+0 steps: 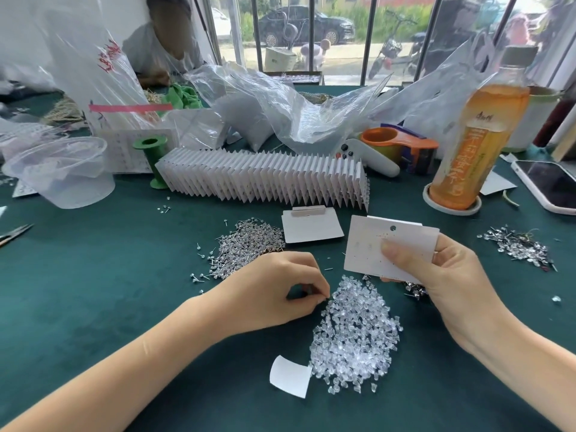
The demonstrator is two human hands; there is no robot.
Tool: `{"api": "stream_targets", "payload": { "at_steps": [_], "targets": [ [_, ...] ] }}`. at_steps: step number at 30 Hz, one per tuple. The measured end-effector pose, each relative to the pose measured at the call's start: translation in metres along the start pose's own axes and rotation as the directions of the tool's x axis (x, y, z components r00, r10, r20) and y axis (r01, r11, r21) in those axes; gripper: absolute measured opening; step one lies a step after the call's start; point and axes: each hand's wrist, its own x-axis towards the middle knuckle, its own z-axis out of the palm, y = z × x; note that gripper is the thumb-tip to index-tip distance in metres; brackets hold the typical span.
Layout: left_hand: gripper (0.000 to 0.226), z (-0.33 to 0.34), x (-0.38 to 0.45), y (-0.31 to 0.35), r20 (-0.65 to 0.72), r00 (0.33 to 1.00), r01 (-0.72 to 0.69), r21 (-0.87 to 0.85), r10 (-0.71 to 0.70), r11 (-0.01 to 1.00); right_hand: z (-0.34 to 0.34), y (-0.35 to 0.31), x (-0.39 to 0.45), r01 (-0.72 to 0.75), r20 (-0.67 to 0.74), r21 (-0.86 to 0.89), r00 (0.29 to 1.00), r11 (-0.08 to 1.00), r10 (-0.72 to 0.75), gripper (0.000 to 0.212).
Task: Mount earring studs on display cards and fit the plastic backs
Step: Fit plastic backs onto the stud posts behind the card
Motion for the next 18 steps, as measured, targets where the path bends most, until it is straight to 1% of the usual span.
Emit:
{"api": "stream_targets", "payload": {
  "at_steps": [5,9,14,18],
  "targets": [
    [0.010,-0.0013,-0.0018,0.0005,-0.009,1.000,-0.025,0.012,0.025,1.000,0.0001,0.0003,-0.0008,0.024,-0.016,-0.024,1.000,0.999,-0.024,0.032],
    [0.012,-0.0020,-0.0031,0.0015,-0.013,1.000,-0.018,-0.002,0.018,1.000,0.0002,0.0013,-0.0019,0.026,-0.034,-0.057,0.999,0.998,-0.028,0.031],
    [0.014,-0.0029,-0.0025,-0.0010,-0.001,1.000,0.022,-0.075,-0.023,0.997,0.0008,0.0023,-0.0024,0.026,-0.031,-0.073,0.999,0.997,-0.028,0.029],
    [0.010,-0.0034,-0.0038,-0.0029,0.016,1.000,0.008,-0.093,-0.007,0.996,0.0016,0.0017,-0.0034,0.044,-0.034,-0.067,0.998,0.997,-0.046,0.026]
  ]
}}
